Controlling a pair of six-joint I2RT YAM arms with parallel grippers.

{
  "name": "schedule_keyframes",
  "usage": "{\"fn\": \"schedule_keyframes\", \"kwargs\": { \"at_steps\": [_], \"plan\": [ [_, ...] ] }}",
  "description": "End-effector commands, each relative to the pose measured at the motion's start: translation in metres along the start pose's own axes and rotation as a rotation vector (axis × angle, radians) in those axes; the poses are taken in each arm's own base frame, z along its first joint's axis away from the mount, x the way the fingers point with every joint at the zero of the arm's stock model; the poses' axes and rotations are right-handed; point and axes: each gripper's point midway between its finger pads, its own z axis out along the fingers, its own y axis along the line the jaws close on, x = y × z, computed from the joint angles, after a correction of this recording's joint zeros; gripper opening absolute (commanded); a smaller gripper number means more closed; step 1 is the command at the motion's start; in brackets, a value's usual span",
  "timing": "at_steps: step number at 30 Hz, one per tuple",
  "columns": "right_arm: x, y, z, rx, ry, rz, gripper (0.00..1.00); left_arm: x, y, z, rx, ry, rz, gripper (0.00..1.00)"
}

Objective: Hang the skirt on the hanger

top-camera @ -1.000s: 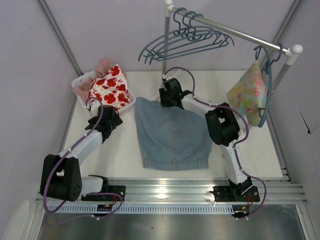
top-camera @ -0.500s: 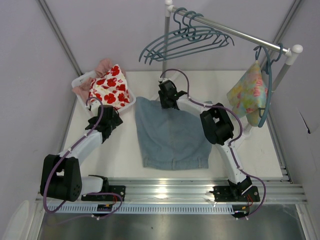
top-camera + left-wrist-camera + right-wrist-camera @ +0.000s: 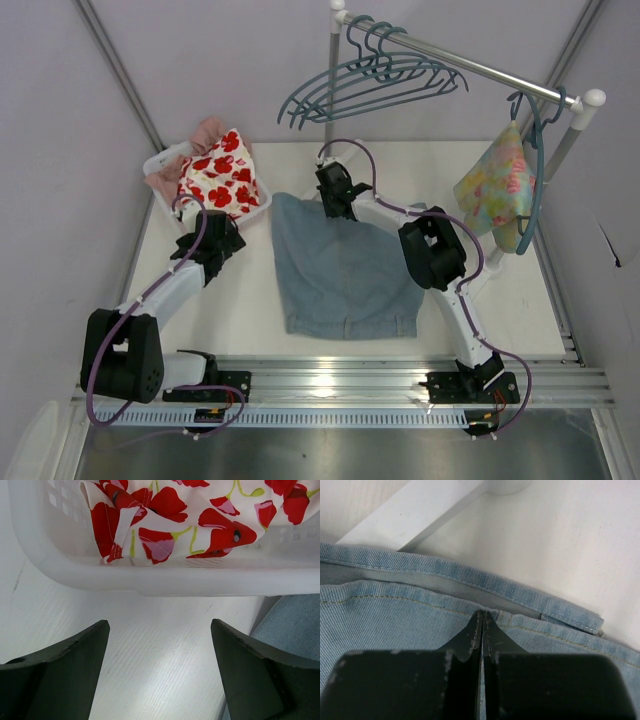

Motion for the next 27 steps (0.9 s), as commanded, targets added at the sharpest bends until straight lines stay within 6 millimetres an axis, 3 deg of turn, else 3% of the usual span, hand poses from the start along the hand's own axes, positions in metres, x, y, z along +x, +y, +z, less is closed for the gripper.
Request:
{"fn": "schedule_keyframes", "kwargs": {
  "at_steps": [1,11,18,22,27],
  "plan": [
    [-0.022,-0.011,-0.007,0.04,-0.058,-0.003,0.0,-0.014,-0.005,-0.007,0.034,-0.039,-0.011,0.89],
    [-0.038,-0.044,-0.014,0.052,-0.096,0.087,0.0,-0.02,-0.005,-0.013,0.043,-0.057,-0.017,0.89],
    [-0.051,-0.05,-0.027,0.036,-0.132,0.123,0.0,-0.022,-0.006,-0.018,0.057,-0.061,-0.019,0.89],
    [-0.057,-0.068,-0.029,0.08,-0.143,0.135,0.0,-0.023,-0.01,-0.024,0.074,-0.067,-0.007,0.89],
    [-0.05,-0.086,-0.025,0.089,-0.115,0.175,0.0,-0.033,-0.035,-0.048,0.166,-0.105,0.034,0.89]
  ]
}}
